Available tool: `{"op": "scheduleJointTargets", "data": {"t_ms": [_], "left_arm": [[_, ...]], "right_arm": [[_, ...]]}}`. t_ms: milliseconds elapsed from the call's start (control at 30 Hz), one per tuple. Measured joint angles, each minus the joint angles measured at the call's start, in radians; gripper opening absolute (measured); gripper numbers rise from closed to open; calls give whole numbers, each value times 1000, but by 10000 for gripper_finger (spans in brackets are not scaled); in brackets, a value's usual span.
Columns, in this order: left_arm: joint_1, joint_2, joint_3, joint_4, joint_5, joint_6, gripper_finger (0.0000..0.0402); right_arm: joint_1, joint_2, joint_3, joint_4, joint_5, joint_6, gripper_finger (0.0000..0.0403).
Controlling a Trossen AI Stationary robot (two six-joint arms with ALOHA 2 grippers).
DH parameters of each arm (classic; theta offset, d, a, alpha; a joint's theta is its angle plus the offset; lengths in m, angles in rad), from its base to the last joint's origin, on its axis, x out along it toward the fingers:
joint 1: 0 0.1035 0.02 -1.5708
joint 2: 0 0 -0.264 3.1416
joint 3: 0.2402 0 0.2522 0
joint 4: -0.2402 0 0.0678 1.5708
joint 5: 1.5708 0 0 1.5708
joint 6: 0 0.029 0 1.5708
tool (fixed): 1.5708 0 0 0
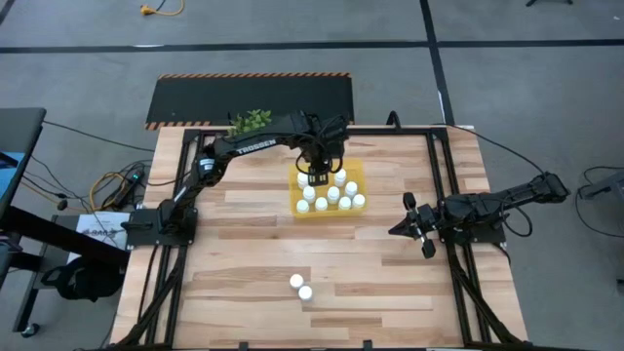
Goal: Pick and place pill bottles into a basket
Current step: Put the white medicine bottle into the yellow bin
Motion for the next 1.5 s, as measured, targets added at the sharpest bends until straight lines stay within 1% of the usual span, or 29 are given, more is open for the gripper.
{"op": "scheduleJointTargets", "data": {"t_ms": [533, 800, 1333, 1500], "left_arm": [[-6, 103, -7, 1, 50, -1, 162], [-15, 112, -50, 34, 52, -1, 162], [-36, 132, -50, 31, 52, -3, 162], [-40, 131, -49, 35, 35, -3, 162]], "right_arm": [[0, 0, 0, 0, 0, 0, 1], [0, 0, 0, 0, 0, 0, 1], [0, 0, 0, 0, 0, 0, 1], [0, 0, 0, 0, 0, 0, 1]]}}
